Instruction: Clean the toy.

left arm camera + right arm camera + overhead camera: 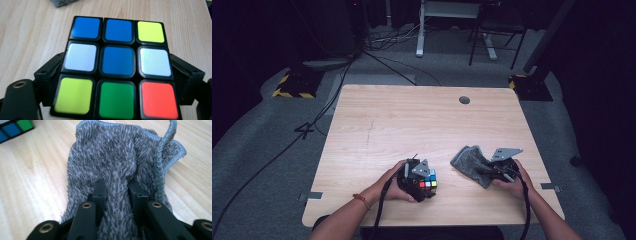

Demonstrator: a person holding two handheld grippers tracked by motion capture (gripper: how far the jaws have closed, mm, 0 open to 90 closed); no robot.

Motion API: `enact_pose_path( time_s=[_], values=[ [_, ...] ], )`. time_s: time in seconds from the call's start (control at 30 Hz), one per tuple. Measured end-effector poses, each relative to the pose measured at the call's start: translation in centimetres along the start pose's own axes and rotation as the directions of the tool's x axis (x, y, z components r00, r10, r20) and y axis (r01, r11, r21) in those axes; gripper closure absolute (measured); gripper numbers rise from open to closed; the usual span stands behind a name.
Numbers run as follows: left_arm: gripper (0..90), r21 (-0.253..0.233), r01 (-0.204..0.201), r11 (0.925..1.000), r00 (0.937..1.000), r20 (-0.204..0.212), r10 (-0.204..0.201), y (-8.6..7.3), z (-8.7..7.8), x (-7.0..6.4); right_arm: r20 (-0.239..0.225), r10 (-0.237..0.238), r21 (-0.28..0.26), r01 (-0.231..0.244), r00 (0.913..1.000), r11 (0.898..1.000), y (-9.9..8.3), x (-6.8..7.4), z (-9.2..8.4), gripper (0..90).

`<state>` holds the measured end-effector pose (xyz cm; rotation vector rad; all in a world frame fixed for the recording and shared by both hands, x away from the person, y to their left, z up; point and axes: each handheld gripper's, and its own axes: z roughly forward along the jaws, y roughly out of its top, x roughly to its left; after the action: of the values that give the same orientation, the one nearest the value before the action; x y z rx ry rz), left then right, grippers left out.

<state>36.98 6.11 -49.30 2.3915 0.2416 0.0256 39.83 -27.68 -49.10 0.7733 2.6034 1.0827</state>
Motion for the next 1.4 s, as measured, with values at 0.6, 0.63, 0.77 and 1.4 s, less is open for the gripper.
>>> enact_pose_path(
  time_s=[0.6, 0.63, 0.77, 1.4],
  values=[
    [29.7, 0.022, -0.01, 0.9997, 0.9999, -0.006, 0.01, 0.0, 0.4, -0.2, -0.078, -0.124, -0.022, 0.123, 0.9892, 0.992, 1.5, 3.6, -0.4, 53.0],
    [29.5, 0.02, -0.008, 0.9998, 1.0, -0.001, 0.008, 0.0, 0.3, -0.1, -0.076, -0.12, -0.02, 0.119, 0.9898, 0.993, 1.5, 3.5, -0.3, 51.8],
    [22.5, 0.024, -0.006, 0.9997, 1.0, -0.004, 0.006, -0.2, 0.3, -0.1, -0.061, -0.097, 0.003, 0.097, 0.9934, 0.995, 1.6, 3.3, 0.9, 47.2],
    [33.6, 0.028, -0.003, 0.9996, 0.9993, -0.037, 0.004, -0.4, -0.5, -0.1, -0.058, -0.107, -0.01, 0.107, 0.9925, 0.994, 1.7, 3.3, 0.6, 79.5]
  ],
)
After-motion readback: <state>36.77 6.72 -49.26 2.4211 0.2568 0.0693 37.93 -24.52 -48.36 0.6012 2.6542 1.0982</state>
